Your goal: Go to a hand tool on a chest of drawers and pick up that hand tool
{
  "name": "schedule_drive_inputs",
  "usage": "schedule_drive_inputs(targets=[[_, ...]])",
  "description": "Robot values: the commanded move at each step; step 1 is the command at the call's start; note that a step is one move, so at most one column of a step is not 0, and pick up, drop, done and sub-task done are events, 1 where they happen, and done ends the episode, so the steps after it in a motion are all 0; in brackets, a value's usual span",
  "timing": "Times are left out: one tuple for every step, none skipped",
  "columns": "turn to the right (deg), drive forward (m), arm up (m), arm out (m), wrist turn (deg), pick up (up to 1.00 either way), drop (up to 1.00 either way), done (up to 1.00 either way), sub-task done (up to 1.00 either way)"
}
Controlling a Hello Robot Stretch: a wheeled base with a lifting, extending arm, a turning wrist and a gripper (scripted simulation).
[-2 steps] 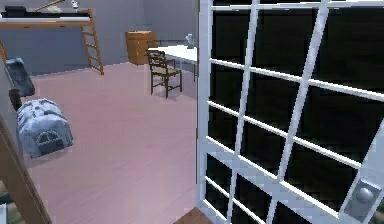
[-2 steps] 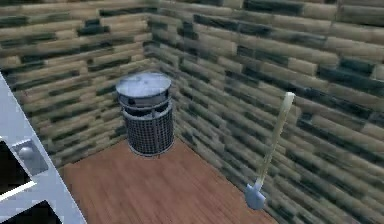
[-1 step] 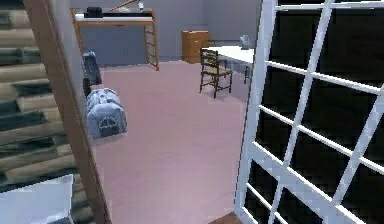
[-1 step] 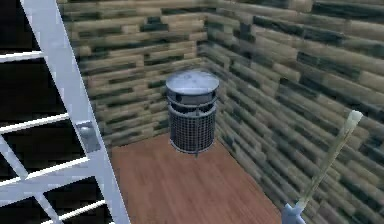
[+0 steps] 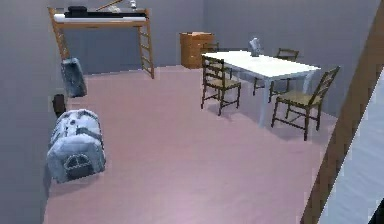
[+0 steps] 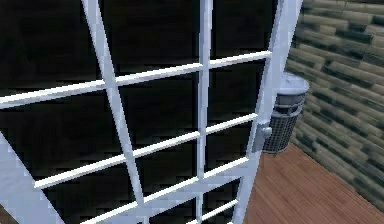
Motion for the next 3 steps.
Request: schedule_drive_inputs(targets=[[-3.0,0.0,0.0,0.0,0.0,0.0,0.0,0.0,0.0],[0.0,1.0,0.0,0.0,0.0,0.0,0.0,0.0,0.0],[-3.0,0.0,0.0,0.0,0.0,0.0,0.0,0.0,0.0]])
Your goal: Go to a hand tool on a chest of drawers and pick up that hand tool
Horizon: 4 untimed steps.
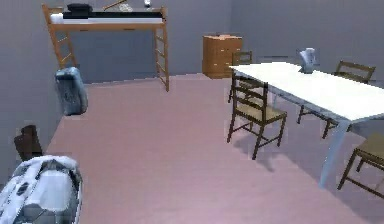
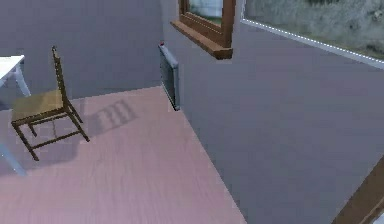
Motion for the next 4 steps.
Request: schedule_drive_inputs(targets=[[0.0,1.0,0.0,0.0,0.0,0.0,0.0,0.0,0.0],[0.0,1.0,0.0,0.0,0.0,0.0,0.0,0.0,0.0],[-3.0,0.0,0.0,0.0,0.0,0.0,0.0,0.0,0.0],[-45.0,0.0,0.0,0.0,0.0,0.0,0.0,0.0,0.0]])
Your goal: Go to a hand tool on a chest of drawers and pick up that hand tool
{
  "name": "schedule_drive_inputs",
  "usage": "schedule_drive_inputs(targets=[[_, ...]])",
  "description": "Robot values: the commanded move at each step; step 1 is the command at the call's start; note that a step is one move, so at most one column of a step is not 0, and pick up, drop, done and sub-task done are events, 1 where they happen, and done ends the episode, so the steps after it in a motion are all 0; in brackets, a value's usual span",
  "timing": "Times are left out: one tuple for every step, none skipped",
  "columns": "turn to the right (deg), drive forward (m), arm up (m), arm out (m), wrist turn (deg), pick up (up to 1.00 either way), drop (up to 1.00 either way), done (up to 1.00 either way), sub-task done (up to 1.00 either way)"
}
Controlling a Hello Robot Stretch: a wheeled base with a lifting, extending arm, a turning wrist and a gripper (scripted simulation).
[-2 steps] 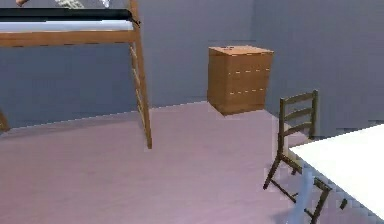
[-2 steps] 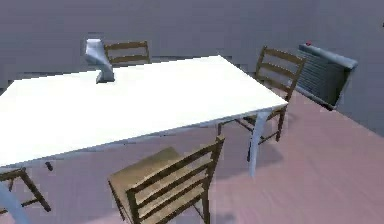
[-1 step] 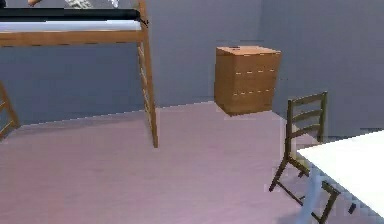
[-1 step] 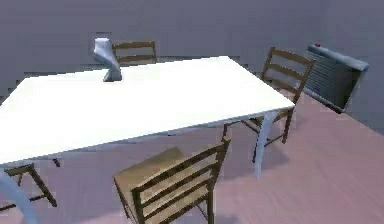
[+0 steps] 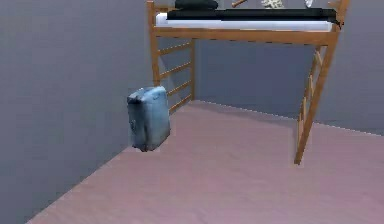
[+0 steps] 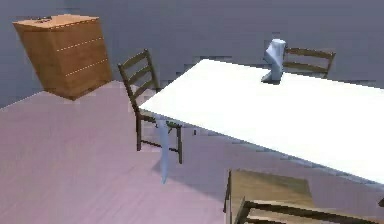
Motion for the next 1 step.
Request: schedule_drive_inputs(targets=[[-45.0,0.0,0.0,0.0,0.0,0.0,0.0,0.0,0.0]])
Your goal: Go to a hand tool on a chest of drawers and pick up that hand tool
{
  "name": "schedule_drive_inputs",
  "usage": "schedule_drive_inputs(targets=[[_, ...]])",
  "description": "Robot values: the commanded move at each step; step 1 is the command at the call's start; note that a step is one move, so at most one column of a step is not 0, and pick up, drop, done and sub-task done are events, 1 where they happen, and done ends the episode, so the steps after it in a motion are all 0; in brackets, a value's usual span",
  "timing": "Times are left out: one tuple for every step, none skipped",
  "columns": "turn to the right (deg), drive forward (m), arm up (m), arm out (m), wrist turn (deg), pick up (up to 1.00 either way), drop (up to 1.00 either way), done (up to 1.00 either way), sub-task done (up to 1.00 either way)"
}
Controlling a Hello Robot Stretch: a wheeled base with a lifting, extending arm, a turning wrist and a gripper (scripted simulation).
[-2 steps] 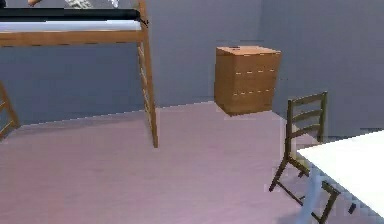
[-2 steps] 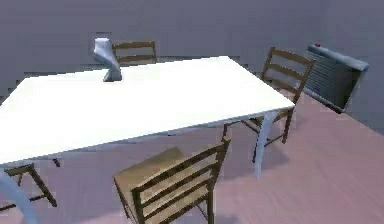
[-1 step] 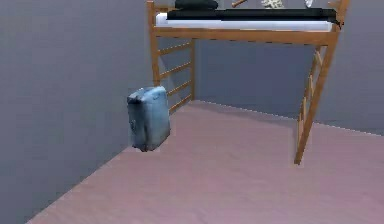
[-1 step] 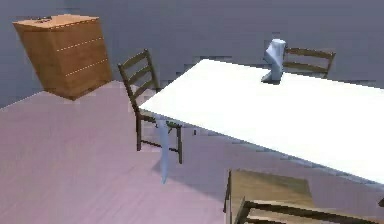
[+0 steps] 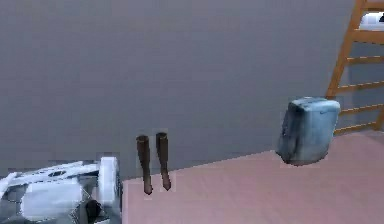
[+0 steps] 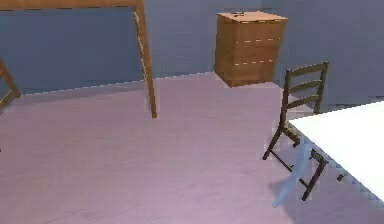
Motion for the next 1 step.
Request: schedule_drive_inputs(targets=[[-15.0,0.0,0.0,0.0,0.0,0.0,0.0,0.0,0.0]])
